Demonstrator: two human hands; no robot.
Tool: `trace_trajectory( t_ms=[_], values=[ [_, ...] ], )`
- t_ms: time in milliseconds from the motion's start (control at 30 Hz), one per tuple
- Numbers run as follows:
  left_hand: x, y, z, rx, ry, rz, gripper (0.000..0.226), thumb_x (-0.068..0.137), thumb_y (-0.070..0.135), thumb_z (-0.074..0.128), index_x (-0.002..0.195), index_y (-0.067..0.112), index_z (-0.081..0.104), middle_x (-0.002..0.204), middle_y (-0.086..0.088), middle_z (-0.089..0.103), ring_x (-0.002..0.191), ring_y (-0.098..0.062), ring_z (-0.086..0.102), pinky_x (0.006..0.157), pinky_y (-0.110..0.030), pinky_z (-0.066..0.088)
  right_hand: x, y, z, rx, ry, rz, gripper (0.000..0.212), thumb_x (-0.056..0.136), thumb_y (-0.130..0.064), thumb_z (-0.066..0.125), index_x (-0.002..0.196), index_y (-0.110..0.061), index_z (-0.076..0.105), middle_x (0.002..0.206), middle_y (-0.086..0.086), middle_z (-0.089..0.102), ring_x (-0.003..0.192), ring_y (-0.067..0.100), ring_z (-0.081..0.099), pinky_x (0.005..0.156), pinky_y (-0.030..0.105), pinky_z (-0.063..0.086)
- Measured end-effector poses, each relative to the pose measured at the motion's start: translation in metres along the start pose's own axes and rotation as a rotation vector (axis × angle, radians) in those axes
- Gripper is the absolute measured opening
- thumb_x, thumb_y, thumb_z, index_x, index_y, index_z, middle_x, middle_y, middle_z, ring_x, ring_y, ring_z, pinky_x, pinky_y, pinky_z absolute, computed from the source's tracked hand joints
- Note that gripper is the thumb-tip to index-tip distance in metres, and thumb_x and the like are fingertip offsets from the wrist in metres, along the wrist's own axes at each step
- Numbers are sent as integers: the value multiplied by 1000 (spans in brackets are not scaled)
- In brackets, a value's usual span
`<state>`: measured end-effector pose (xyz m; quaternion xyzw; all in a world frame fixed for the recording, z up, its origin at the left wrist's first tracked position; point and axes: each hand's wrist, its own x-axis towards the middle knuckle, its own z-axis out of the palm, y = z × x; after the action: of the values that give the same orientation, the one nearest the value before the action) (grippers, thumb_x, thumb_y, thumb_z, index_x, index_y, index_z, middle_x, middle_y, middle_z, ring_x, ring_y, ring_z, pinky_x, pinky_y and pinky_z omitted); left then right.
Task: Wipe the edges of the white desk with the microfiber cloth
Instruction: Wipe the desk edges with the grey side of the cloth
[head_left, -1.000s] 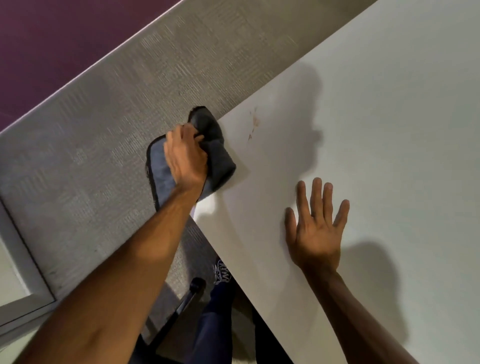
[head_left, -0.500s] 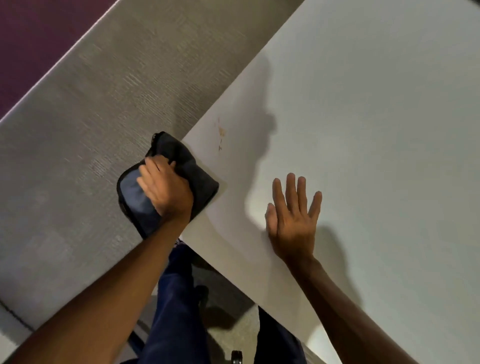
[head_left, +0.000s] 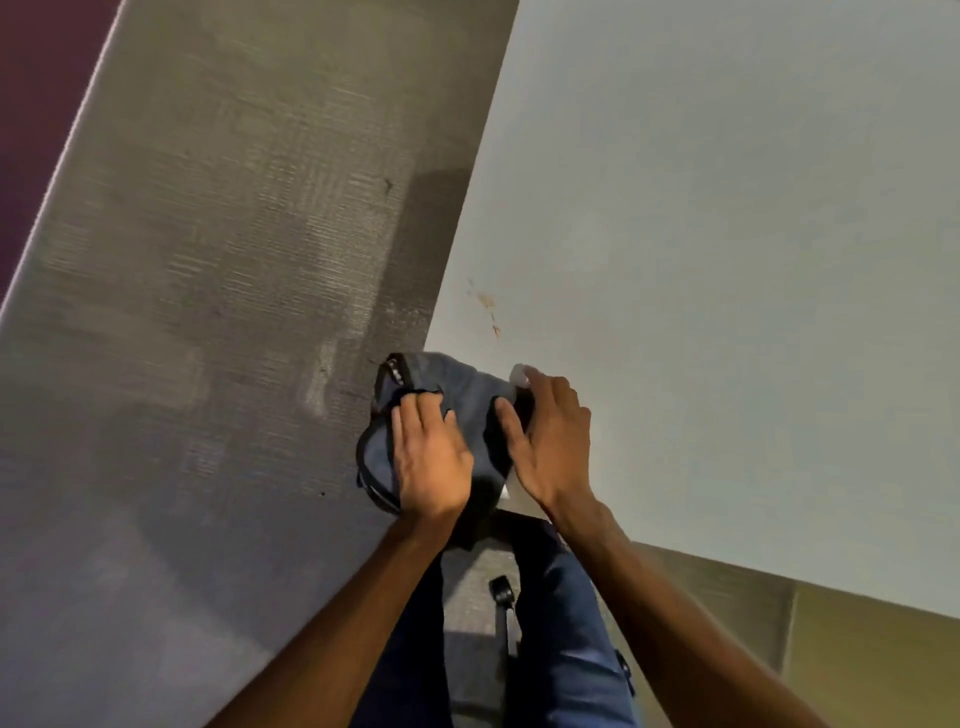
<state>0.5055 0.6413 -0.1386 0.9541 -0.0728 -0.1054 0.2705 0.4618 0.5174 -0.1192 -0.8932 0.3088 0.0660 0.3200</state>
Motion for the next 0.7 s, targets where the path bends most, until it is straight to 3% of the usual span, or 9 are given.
trace_trajectory(
  t_ms=[100,167,233,333,467,600,700],
  values=[
    [0,-6,-12,-4,-71,246,25,84,-1,74,109,-4,67,107,-23,66,102,-39,65,93,-44,52,4,4,3,0,24,13,23,96,-26,66,111,-9,64,108,10,60,99,33,57,81,39,45],
    [13,-7,-20,-68,-158,313,24,86,0,71,110,-3,67,109,-20,65,105,-38,65,93,-44,52,9,9,1,-25,62,52,12,90,-14,68,94,-6,60,92,8,55,86,33,55,67,37,43],
    [27,-7,-25,-104,-219,355,21,89,2,68,110,-2,69,108,-17,65,103,-35,64,90,-43,53,16,12,-3,-58,108,82,9,88,-11,65,89,-7,57,88,2,49,82,30,53,63,36,42],
    [48,-1,-31,-133,-234,463,19,89,-3,66,108,-2,70,103,-16,65,97,-32,64,82,-42,55,33,19,-14,-74,202,158,8,87,-8,61,93,-10,57,94,1,48,84,27,53,64,36,48],
    [76,6,-33,-130,-231,569,18,87,-12,63,102,-6,71,97,-17,64,91,-32,63,78,-44,56,56,23,-34,-169,322,265,17,88,-10,63,104,-7,65,107,14,57,97,35,55,76,40,46],
    [101,18,-37,-124,-187,490,20,88,-13,58,100,-4,71,97,-17,63,91,-31,62,78,-44,55,55,2,-27,-232,441,196,33,94,-22,65,123,-9,60,122,17,56,109,34,51,87,45,42],
    [133,28,-38,-130,-111,469,20,89,-14,55,99,-6,70,99,-19,63,94,-33,62,84,-36,50,48,-17,-3,-154,390,145,44,98,-40,56,134,-16,56,134,16,53,123,33,48,96,50,44]
  ],
)
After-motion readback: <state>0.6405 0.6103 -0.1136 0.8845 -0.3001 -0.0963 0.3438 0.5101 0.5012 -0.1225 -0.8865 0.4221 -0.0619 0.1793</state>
